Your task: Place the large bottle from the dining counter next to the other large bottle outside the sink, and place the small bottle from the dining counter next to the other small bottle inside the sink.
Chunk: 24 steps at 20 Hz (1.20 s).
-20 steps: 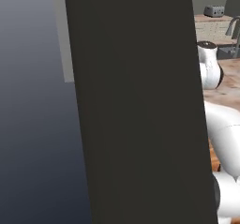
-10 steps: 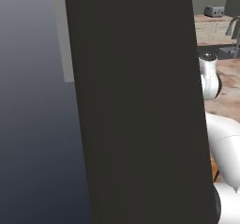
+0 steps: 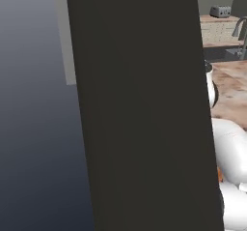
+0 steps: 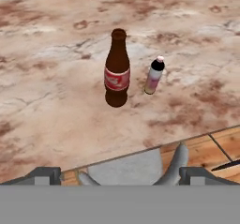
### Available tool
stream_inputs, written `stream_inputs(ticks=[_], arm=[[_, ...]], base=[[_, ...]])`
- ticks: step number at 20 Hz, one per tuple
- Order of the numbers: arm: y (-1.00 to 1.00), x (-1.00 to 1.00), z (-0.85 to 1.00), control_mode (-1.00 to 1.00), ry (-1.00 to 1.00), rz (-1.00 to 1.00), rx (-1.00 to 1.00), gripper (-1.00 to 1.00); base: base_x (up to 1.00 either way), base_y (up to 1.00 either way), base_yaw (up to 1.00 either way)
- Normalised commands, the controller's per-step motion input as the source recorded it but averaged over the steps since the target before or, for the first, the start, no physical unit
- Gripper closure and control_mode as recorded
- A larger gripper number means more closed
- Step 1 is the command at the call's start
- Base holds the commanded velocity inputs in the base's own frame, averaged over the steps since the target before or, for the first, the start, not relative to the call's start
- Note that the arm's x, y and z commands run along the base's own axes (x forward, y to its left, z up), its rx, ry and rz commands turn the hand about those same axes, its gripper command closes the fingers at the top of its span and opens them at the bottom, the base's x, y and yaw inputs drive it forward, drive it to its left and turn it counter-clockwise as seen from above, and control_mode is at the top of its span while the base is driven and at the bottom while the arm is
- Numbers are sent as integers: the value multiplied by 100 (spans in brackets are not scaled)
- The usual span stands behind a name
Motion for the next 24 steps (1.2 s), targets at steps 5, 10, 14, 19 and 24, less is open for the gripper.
stream_inputs(ticks=[5,10,14,19,24], arm=[[-16,39,-7,-100,-3,-5,0,-100],[-18,38,-7,-100,-2,0,0,-100],[-18,37,-11,-100,0,0,0,-100],[-13,41,-20,-100,0,0,2,-100],[-6,41,-22,-100,0,3,8,-100]], base=[[0,0,0],[0,0,0],[0,0,0],[0,0,0],[0,0,0]])
